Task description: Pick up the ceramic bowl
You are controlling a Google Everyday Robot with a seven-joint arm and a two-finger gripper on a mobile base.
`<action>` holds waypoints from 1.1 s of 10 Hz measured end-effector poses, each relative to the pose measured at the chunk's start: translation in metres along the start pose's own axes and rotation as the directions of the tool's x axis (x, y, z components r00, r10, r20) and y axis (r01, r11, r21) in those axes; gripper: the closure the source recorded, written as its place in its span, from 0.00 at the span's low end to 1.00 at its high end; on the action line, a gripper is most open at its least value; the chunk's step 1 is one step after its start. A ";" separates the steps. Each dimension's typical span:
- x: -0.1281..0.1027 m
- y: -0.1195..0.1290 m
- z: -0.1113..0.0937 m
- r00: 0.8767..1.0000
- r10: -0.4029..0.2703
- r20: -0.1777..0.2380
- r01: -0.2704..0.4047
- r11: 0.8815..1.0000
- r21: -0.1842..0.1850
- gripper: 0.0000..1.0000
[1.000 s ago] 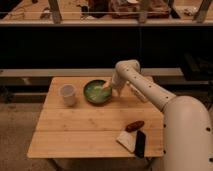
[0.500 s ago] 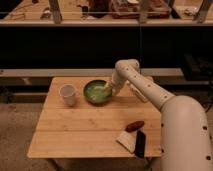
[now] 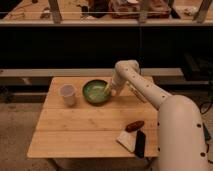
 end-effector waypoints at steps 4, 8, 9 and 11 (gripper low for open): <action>-0.002 0.008 0.012 0.999 0.042 0.017 -0.042 0.999 -0.010 0.20; 0.001 0.007 0.005 0.999 0.051 0.018 -0.052 0.996 0.074 0.20; 0.002 0.007 0.003 0.999 0.052 0.017 -0.053 0.995 0.088 0.21; -0.001 0.002 0.006 0.999 0.035 0.027 -0.037 0.996 0.083 0.37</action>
